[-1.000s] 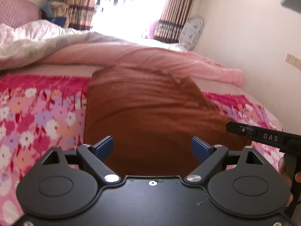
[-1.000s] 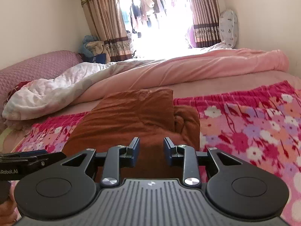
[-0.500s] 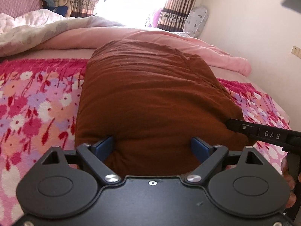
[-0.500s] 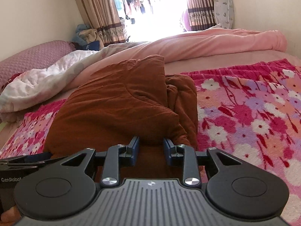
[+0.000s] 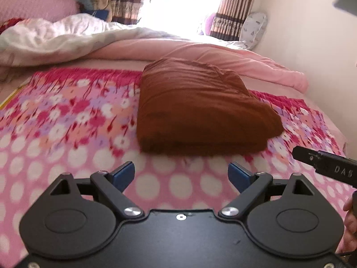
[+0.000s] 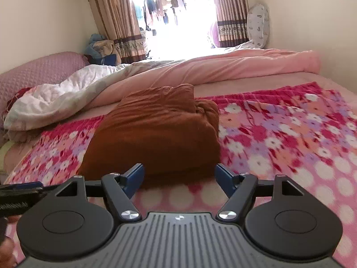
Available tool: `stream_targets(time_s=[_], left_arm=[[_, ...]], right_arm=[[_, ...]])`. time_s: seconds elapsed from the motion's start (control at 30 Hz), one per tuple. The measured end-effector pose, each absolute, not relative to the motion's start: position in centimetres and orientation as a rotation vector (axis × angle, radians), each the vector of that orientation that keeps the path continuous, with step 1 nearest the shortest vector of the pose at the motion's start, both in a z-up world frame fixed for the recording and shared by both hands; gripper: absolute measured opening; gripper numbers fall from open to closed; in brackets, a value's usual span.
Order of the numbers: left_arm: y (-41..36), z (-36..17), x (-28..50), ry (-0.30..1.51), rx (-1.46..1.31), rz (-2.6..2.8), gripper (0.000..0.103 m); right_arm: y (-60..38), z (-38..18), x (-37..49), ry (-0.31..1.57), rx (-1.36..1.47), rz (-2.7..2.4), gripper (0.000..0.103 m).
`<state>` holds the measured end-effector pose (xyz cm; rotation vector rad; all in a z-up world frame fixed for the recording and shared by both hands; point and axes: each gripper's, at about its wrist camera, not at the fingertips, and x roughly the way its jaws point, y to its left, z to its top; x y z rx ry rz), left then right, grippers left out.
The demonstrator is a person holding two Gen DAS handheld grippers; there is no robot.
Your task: Fold large clothes
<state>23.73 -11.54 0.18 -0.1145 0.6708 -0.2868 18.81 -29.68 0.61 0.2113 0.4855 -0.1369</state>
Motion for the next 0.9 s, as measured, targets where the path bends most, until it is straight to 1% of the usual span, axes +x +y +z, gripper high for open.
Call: stream_targets(time_s=[0.17,0.37,0.9], left_arm=[[-10.3,-0.1,19.7,0.675,-0.082,-0.269,0.093],[-9.5,-1.1,16.8,0.698,-0.081,-0.245,0.093],[-9.8,-1.4,16.0,0.721,-0.067,-0.228,0.093]], right_arm=[[-28.6,0.7,14.6,0.5,0.163,-0.15,0.086],[-27.8,0.2,11.6,0.521,0.131,-0.146,0.086],[-27.4,-1.4,10.5,0.572,0.128,-0.144,0.086]])
